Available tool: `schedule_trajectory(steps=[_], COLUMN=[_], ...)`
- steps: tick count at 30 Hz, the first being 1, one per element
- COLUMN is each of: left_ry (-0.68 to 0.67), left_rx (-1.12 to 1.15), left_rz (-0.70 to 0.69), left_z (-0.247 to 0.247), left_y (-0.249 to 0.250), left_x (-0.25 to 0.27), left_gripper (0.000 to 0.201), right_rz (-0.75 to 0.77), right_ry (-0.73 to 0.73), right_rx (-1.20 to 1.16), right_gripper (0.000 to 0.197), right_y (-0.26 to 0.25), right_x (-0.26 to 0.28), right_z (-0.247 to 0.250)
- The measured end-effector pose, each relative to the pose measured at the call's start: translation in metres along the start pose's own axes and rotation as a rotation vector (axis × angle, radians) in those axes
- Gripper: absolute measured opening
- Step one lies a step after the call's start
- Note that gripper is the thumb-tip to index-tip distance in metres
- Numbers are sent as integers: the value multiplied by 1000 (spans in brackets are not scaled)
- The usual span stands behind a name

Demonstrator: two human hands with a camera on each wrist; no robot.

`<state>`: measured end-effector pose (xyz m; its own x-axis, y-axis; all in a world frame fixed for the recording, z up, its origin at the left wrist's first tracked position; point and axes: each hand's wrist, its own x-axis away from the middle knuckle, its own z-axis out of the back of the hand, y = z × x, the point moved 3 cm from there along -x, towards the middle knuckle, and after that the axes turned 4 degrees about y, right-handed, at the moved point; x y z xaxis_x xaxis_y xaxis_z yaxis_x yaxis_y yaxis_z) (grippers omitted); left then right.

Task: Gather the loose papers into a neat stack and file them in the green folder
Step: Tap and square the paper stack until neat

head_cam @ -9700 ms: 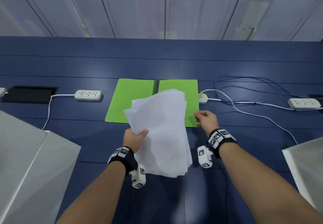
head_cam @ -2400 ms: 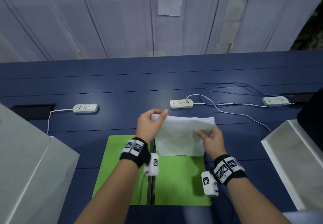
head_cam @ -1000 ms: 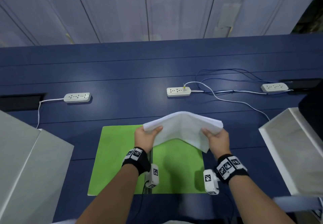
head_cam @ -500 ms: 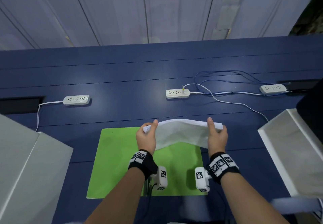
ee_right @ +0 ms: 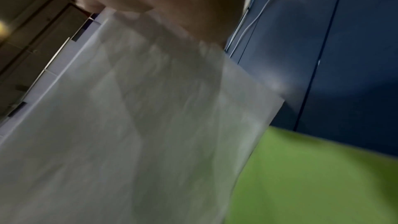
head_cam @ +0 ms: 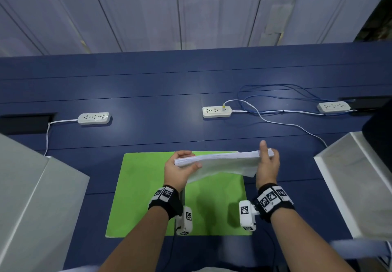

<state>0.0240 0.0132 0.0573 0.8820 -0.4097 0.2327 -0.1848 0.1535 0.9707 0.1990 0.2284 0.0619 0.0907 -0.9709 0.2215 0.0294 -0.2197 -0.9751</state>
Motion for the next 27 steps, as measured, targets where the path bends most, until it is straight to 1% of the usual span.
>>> schedule_trajectory(steps=[1,2,3,4,5,7,10,11,13,15,16,17,18,20,22,23,24,26,27], left_ry=[-25,-25,-12,2,11,20,58,71,71,2,-41,-73,-83,-32,16,7,-15,-63,-78], left_rx=[-37,-60,-78,-98,-110,-82,-14,2,19,-20,-51,-92,-147,-224,-224,-233,-284,-438,-497], left_rz=[29,66,100,123,136,126,56,34,29,69,108,144,157,163,178,156,104,-42,-127], left_z=[2,4,5,5,5,2,-1,-1,2,2,3,3,3,2,0,-1,-1,2,4], left_y=[-4,-7,-9,-9,-6,0,13,15,13,0,-10,-19,-26,-30,-19,-9,4,36,54], left_x=[-1,-1,-2,-4,-5,-8,-10,-9,-5,-2,0,2,3,3,-2,-6,-12,-25,-31], left_gripper=[42,45,43,38,31,19,16,16,17,30,38,42,41,40,30,22,17,13,11], right_rz=[-7,-6,7,35,61,93,176,182,171,122,78,39,8,-9,6,29,68,173,230], right_ry=[-76,-172,-263,-327,-356,-331,-274,-266,-255,-263,-284,-302,-310,-308,-309,-309,-310,-328,-338], right_rx=[-28,-11,43,121,202,282,219,187,164,229,272,303,327,364,366,356,356,409,482], right_gripper=[44,55,60,55,45,32,27,26,27,31,33,34,35,34,31,29,28,25,24], right_y=[1,3,4,6,7,6,-6,-9,-7,3,12,21,28,29,17,9,-2,-24,-34], right_x=[-1,-3,-4,-6,-7,-11,-12,-12,-13,-12,-11,-11,-10,-10,-11,-13,-15,-18,-21], right_z=[2,6,9,13,17,21,20,20,24,30,33,36,39,40,37,36,35,32,29])
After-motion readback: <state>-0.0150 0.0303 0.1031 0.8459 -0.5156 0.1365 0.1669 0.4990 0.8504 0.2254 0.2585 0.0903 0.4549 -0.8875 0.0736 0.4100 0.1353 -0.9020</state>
